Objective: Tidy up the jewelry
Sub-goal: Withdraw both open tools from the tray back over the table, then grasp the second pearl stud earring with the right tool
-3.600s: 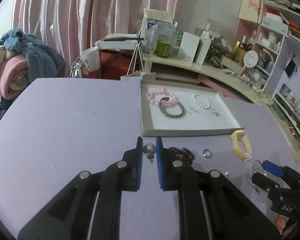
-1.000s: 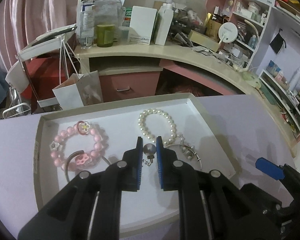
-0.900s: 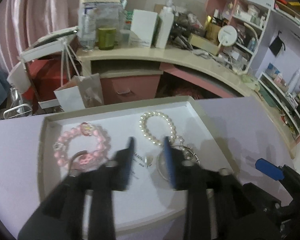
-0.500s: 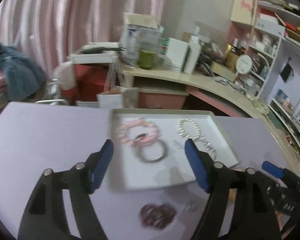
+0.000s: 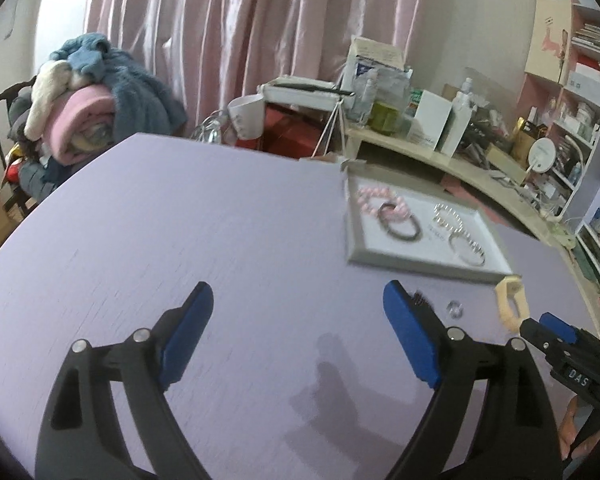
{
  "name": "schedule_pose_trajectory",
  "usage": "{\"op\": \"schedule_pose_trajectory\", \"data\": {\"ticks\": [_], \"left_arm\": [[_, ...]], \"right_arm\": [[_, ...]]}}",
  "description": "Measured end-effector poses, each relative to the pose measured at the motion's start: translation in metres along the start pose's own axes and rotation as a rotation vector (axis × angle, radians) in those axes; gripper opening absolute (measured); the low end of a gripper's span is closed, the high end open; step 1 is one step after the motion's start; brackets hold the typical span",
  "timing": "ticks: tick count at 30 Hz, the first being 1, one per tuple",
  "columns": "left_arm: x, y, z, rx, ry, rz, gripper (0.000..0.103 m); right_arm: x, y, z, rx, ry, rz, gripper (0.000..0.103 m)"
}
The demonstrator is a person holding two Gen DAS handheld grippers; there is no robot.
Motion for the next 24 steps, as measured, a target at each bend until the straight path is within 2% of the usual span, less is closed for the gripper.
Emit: {"op": "schedule_pose_trajectory", "data": {"ticks": [3, 13, 18, 24], "left_arm": [[-0.006, 0.003, -0.006, 0.003, 0.011, -0.005, 0.087], [-0.012, 0.001, -0.001, -0.018, -0.007, -0.008, 0.087], [-0.014, -0.001, 0.003, -0.023, -0.02, -0.011, 0.087], [-0.016, -0.002, 0.004, -0.02, -0.02, -0.018, 0.087]], "right_arm": [[-0.011, -0.005, -0.004, 0.0, 0.007, -0.027, 0.065], [-0.032, -0.036, -0.007, -0.036, 0.033, -0.121, 0.05], [-0.031, -0.041, -0.009, -0.056, 0.052, -0.119, 0.048], [-0.03, -0.044, -0.007, -0.07, 0.063, -0.114, 0.04]]}}
Point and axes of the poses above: each gripper's, at about its wrist camera, not at the fingertips, and y roughly against the way its jaws point, z to its right, x to its top, the point moved 8 cm from there along -y, roughly the way its jaws point, and after that the axes turned 2 degrees about -x, right-handed, at the moved point
